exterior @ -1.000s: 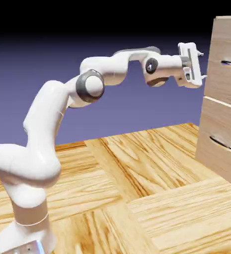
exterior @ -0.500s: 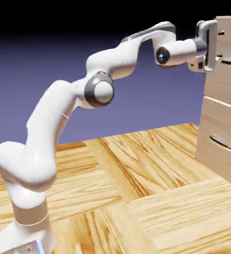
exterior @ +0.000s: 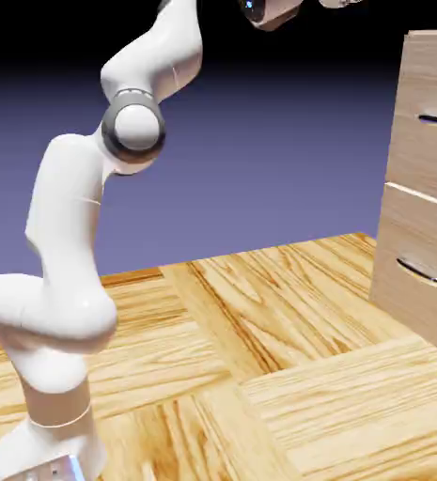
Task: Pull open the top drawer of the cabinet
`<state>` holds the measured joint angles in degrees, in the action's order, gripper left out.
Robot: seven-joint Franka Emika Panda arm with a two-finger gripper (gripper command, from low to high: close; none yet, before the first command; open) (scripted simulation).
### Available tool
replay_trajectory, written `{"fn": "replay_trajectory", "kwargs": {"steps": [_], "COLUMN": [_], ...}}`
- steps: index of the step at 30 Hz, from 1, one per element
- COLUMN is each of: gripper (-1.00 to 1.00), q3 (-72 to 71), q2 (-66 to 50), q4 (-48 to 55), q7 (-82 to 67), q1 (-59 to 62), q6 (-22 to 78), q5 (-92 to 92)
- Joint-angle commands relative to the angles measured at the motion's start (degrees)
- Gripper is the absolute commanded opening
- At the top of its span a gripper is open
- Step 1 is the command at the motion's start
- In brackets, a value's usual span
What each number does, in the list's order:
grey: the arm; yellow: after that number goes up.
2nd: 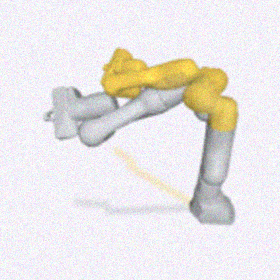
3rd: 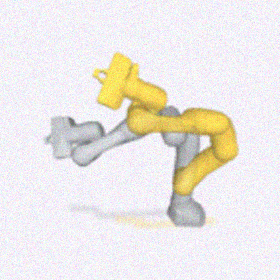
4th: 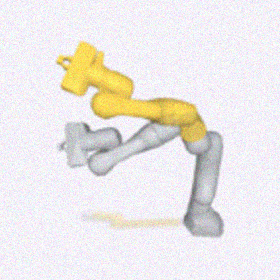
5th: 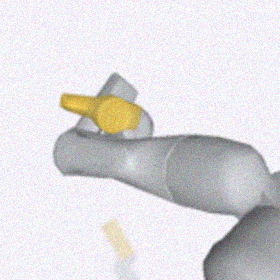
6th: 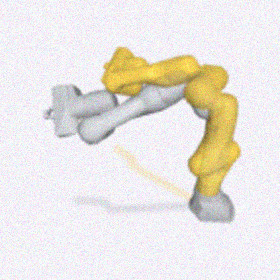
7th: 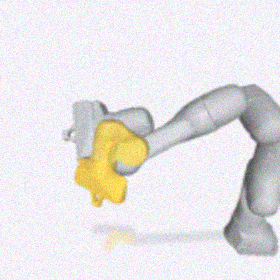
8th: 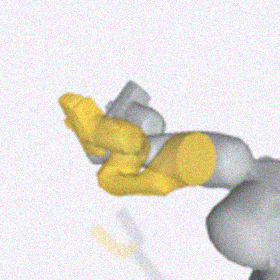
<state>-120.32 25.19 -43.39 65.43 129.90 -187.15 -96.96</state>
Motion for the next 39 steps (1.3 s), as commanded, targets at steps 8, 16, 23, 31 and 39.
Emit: {"fn": "replay_trajectory", "kwargs": {"steps": [8, 16, 23, 31, 39], "gripper": [0.00, 0.00, 0.00, 0.00, 0.00], "q3": [16.61, 33.23, 47.76, 64.37, 80.98], "q2": [-7.48, -14.97, -21.52, -29.00, -36.48], "q4": [1.26, 2.52, 3.62, 4.88, 6.13], "q7": [4.38, 8.75, 12.58, 16.95, 21.33], "q1": [-10.21, -20.41, -29.34, -39.54, -49.75], "q6": [1.75, 3.49, 5.02, 6.77, 8.52], "q5": [-1.89, -3.78, -5.43, -7.32, -9.21]}}
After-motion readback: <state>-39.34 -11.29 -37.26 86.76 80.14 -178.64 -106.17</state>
